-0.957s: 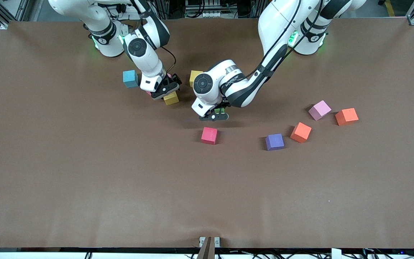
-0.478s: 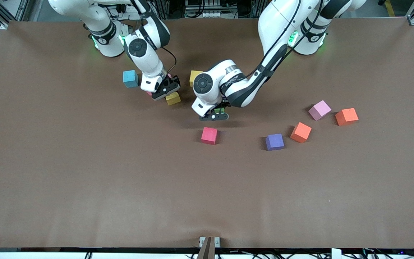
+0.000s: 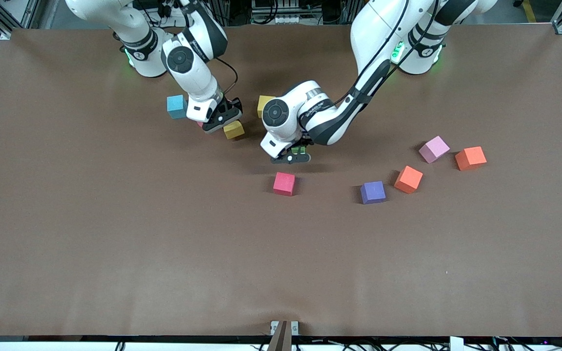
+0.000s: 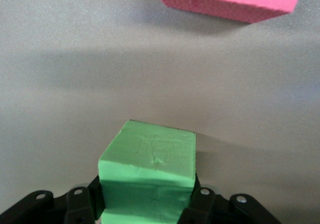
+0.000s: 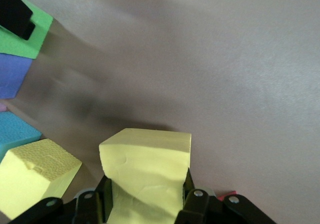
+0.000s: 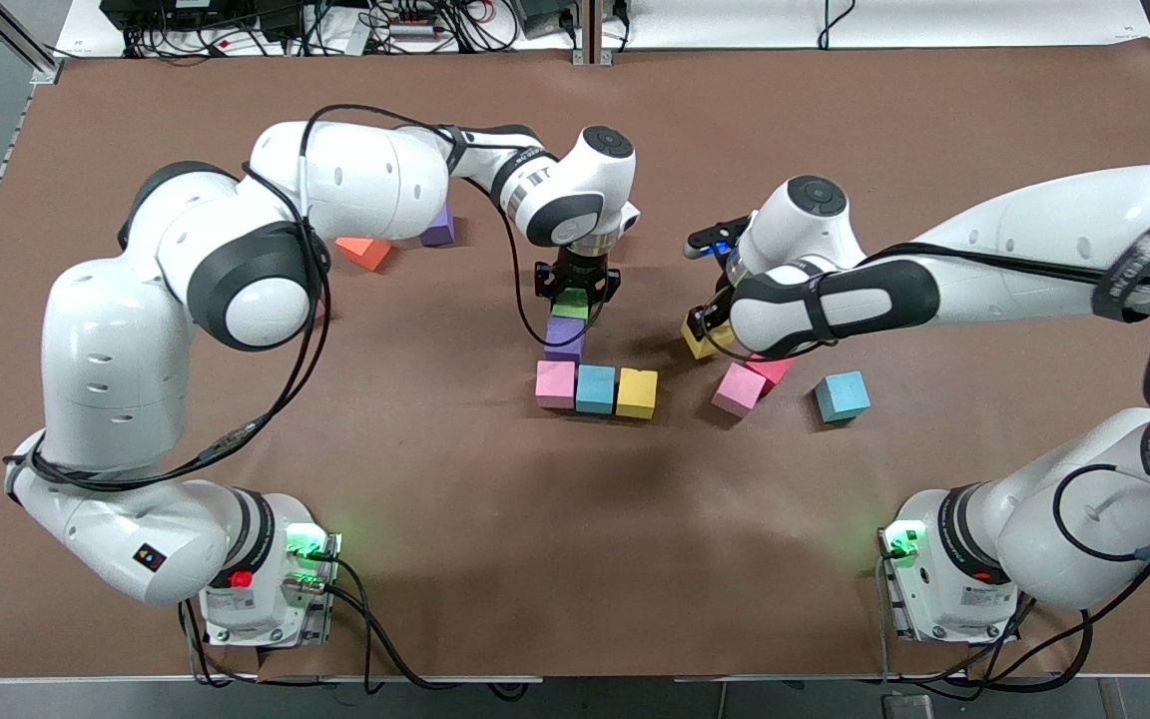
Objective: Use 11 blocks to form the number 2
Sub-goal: 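Lift the yellow block with the right gripper while the left gripper releases green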
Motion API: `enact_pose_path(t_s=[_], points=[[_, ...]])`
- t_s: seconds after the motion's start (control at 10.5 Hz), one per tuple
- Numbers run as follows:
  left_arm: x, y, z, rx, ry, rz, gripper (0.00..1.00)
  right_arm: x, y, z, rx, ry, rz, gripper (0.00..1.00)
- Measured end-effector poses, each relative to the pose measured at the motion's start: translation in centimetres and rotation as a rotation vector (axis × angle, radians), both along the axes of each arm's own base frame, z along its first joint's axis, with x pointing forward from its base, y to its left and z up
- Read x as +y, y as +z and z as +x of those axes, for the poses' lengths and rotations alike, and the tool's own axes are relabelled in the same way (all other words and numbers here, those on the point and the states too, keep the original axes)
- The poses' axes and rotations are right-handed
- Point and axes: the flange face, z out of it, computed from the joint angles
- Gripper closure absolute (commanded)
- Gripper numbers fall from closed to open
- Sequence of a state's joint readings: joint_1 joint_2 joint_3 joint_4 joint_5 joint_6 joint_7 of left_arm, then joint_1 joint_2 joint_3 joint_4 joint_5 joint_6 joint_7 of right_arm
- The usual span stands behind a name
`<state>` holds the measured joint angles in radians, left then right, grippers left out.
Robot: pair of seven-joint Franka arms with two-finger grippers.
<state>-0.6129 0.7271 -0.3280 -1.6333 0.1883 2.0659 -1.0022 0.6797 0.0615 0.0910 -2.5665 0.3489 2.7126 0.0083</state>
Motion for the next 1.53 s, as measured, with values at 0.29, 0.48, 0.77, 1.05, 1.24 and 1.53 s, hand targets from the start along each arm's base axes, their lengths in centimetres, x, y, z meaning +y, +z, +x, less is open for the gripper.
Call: enact_pose_path(t_s=[0.29, 0.48, 0.77, 1.05, 1.24, 1.53], points=[[0.1, 0.0, 0.0, 0.000, 0.000, 0.001, 0.46, -2.3, 0.0, 1.6, -0.003, 0.074, -0.004, 0.46], [0.1, 0.0, 0.1, -0.001, 0.001, 0.003, 0.06, -4.5, -0.1, 3.1, -0.003, 0.117, -0.007, 0.46], [0.9, -0.8, 0.3, -0.006, 0.041, 0.030, 0.00, -6.7, 0.1, 4.8, -0.019, 0.151, -0.002, 0.46], [0.6, -0.1, 0.6, -0.035, 0.112, 0.030, 0.00, -6.7, 1.1, 5.9, -0.022, 0.204, 0.009, 0.46], [0.2, 1.5, 1.5, -0.059, 0.127, 0.007, 0.00, -6.1, 1.9, 6.4, -0.042, 0.255, -0.003, 0.45], [0.5, 6.7, 3.3, -0.122, 0.171, -0.033, 0.00, -5.5, 2.5, 6.8, -0.078, 0.335, -0.039, 0.45]])
